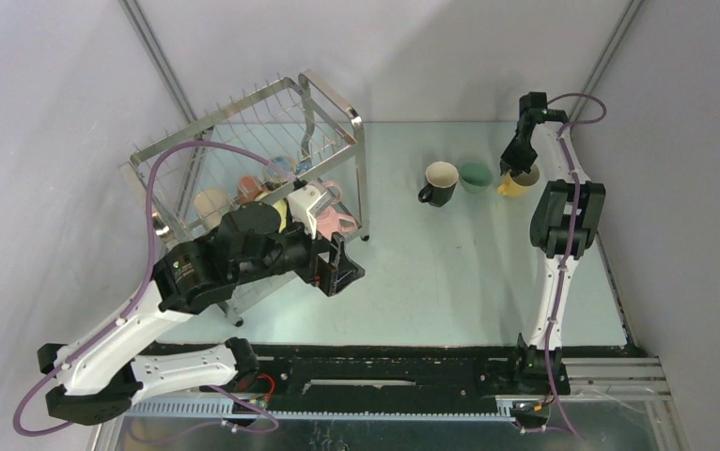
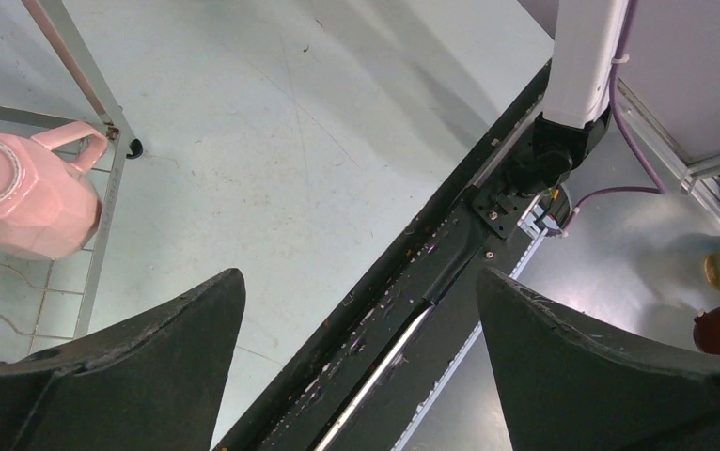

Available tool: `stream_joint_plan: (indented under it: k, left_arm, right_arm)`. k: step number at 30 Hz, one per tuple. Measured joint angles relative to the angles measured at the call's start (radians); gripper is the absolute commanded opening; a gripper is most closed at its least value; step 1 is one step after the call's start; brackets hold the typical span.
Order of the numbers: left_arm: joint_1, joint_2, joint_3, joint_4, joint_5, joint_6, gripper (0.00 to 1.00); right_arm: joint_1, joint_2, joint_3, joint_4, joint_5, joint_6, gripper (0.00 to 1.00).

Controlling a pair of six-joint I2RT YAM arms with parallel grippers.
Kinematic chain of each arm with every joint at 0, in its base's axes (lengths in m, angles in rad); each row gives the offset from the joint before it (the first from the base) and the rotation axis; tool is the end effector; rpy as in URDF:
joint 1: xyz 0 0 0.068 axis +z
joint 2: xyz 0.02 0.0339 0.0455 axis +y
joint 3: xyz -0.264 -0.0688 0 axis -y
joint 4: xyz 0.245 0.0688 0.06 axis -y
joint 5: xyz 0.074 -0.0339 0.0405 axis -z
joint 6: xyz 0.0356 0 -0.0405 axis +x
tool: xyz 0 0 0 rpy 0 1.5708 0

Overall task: Unload the cups from the dish rack
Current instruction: Place the cup at the center of the board.

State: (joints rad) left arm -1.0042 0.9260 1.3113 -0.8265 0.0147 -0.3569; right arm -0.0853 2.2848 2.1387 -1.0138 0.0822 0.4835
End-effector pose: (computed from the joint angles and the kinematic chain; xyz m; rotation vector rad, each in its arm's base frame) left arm 0.0881 -0.1394 0.4254 0.6852 2.0114 -0.8593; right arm 0.4857 -0.0445 0.2363 0.7864 2.6070 0.0025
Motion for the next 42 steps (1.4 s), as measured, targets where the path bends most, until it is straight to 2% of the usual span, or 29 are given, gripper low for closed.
stream_joint_plan:
  k: [3,10,22,30,39,42]
  left_arm:
    - [0.000,0.000,0.000,0.000,0.000,0.000,1.00]
    - [0.000,0.000,0.000,0.000,0.000,0.000,1.00]
    - [0.000,0.000,0.000,0.000,0.000,0.000,1.00]
    - [0.000,0.002,-0.002,0.000,0.000,-0.001,1.00]
    - [0.000,0.009,-0.002,0.001,0.000,0.000,1.00]
    - [0.000,0.009,-0.002,0.001,-0.002,0.000,1.00]
  right_arm:
    - [0.001,0.021,0.018,-0.014,0.008,0.000,0.00]
    - [0.001,0.053,0.070,-0.043,0.023,-0.006,0.19]
    - [0.009,0.105,0.140,-0.060,0.014,-0.014,0.26]
    - [0.015,0.111,0.215,-0.060,-0.005,-0.015,0.39]
    - [0.015,0.111,0.220,-0.067,-0.004,-0.015,0.49]
    - [0.015,0.108,0.220,-0.070,-0.002,-0.014,0.58]
